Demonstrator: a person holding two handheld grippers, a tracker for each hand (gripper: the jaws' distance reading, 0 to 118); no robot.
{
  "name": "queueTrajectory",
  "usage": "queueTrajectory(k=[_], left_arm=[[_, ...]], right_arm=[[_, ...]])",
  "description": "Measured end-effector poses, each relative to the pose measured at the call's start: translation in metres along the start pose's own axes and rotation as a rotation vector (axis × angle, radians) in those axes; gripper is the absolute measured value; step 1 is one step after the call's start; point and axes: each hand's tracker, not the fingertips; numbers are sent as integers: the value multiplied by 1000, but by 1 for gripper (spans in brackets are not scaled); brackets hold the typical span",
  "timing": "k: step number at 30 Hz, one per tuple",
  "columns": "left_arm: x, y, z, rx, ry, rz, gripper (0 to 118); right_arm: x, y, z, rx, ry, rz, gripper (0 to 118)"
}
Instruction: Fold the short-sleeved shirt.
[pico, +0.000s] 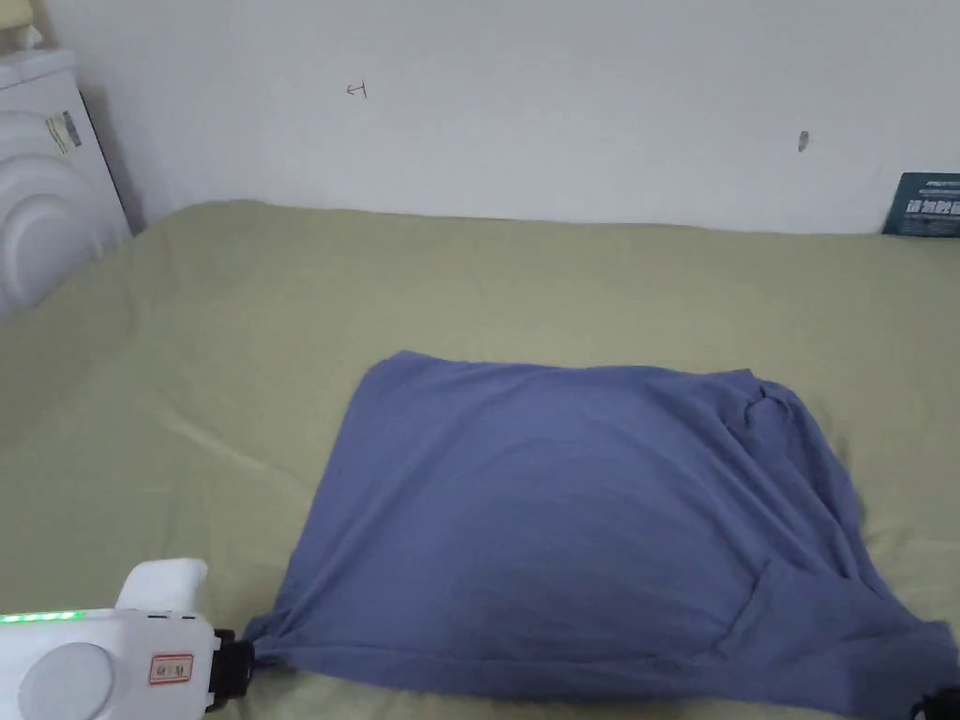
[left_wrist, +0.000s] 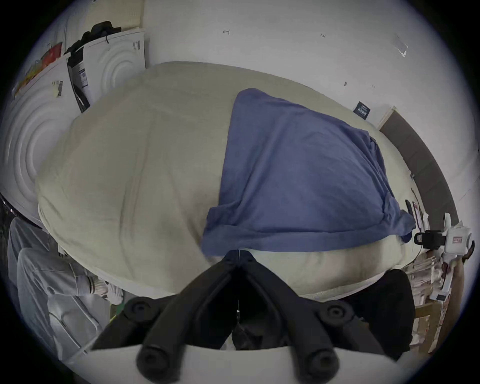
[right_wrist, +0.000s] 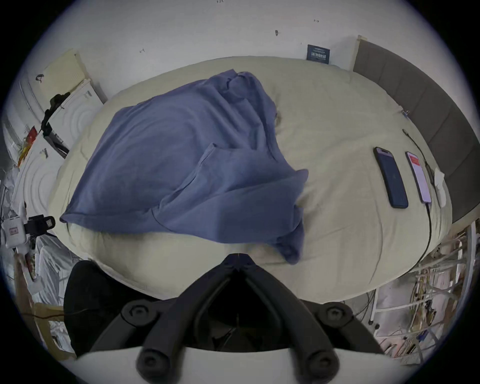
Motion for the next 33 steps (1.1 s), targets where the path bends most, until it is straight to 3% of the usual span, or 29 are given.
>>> queueTrajectory(k=[2,3,4,5,6,9,12,13,14,15,16,18,19,20,21,22,26,29,30,32,33], left_arm=[[-2,0,-3,-3,-1,4,4],[-3,1,-6,1,-3,8,20],[-5,1,-7,10,1,14,63],[-6,3,-10,16,16,21,87],[-7,4,-13,9,15,27,94],[-7,9,-19,22,-13,3,94],[2,12,-35,5,42,-106,90],[4,12,-41,-7,58,-120,75],[5,13,-48,-38,69,-121,48],[5,13,-51,-40,73,-109,15],[6,13,-53,-42,65,-99,5],[8,12,-49,-16,-12,-52,5],[10,13,-47,-25,17,-63,4],[13,14,-45,-19,22,-69,4],[13,16,-43,-13,18,-82,4],[13,18,-42,-19,13,-85,4],[9,24,-39,-16,6,-67,4],[8,25,-39,-19,0,-60,4],[9,26,-40,-22,2,-58,4],[11,24,-41,-25,-1,-57,4],[11,24,-42,-31,-2,-48,4]], right_arm=[[1,-1,-1,-3,1,0,0],[4,0,-5,-3,1,-2,0],[5,0,-6,-4,3,-3,0],[7,-1,-6,-6,3,-5,0],[9,-1,-5,-6,2,-6,0],[14,-1,-3,-8,-5,-8,0],[15,1,1,-2,-14,-16,0],[16,2,0,1,-18,-19,0],[18,3,0,2,-21,-24,0],[18,5,-1,4,-21,-28,1],[19,6,-2,8,-20,-31,8],[23,9,-5,6,-26,-35,13],[23,10,-6,7,-30,-35,38],[25,10,-10,8,-39,-38,76],[28,11,-15,1,-47,-45,106],[30,10,-17,11,-52,-42,116],[32,15,-33,21,-84,-34,104],[40,15,-50,4,-4,-33,95],[39,15,-52,4,2,-29,81],[36,15,-55,5,-6,-8,14],[33,16,-57,0,-33,15,5]])
